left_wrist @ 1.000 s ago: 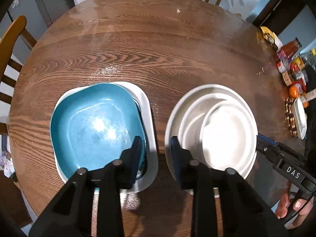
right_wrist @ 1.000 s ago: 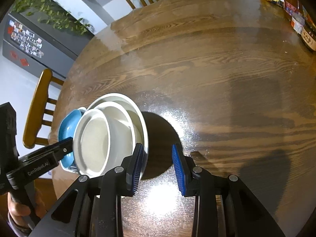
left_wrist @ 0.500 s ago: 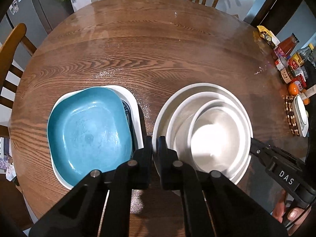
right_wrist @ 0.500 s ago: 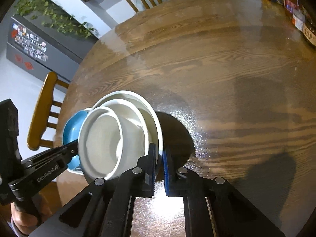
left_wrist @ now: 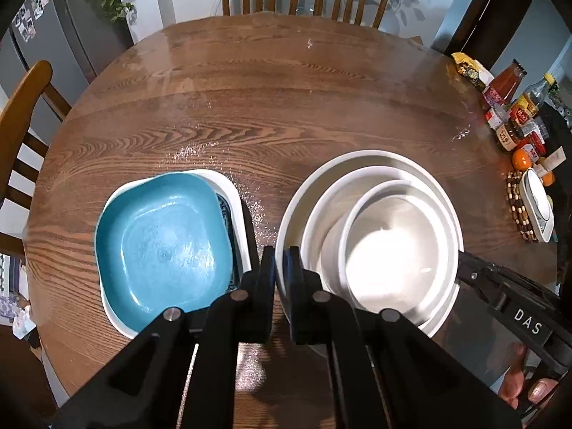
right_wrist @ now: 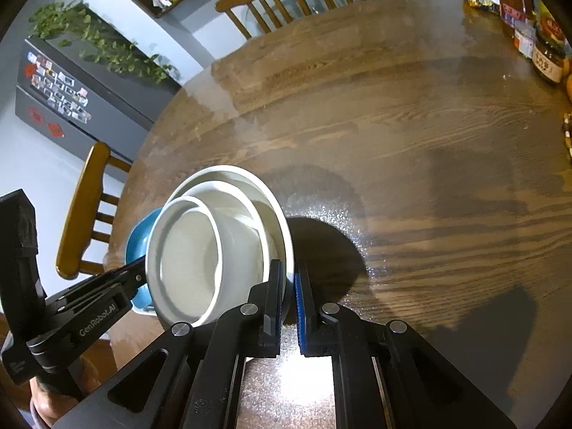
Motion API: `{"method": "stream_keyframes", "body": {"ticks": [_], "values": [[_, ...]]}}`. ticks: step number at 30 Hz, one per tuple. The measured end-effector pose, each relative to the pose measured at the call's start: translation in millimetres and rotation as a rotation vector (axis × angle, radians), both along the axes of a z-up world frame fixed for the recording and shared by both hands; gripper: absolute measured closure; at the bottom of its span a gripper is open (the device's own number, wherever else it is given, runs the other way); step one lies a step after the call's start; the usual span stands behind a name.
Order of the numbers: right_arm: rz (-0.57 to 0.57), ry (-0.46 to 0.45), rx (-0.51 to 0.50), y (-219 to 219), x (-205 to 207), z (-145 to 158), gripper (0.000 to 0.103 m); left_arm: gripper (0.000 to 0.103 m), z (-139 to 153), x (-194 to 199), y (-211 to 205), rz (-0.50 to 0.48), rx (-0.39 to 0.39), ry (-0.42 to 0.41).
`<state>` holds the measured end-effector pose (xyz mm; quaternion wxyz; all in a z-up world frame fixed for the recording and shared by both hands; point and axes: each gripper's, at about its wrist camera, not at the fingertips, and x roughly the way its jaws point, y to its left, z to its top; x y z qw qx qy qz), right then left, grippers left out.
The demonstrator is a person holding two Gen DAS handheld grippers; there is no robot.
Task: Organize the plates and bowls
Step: 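Lift the nested bowls and carry them over the teal plate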
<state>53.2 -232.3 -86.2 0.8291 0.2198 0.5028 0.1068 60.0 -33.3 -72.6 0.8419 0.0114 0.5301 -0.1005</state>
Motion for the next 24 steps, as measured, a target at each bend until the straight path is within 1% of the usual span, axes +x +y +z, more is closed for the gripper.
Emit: {"method": "stream_keyframes", "body": {"ticks": [3,14,24], "values": [[-0.006,-0.007,0.007,-2,-3,4,0.093,0.101,4,-2,0,-0.004,-0.004,-0.016],[-0.002,-0.058,-0.015,6,-14,25,0.093,0.101,21,-14,10,0.002,-0.024,-0.075],[0.013,-0.098,-0.046,21,-22,45,0.093,0.101,34,-24,23,0.02,-0.047,-0.116]]}}
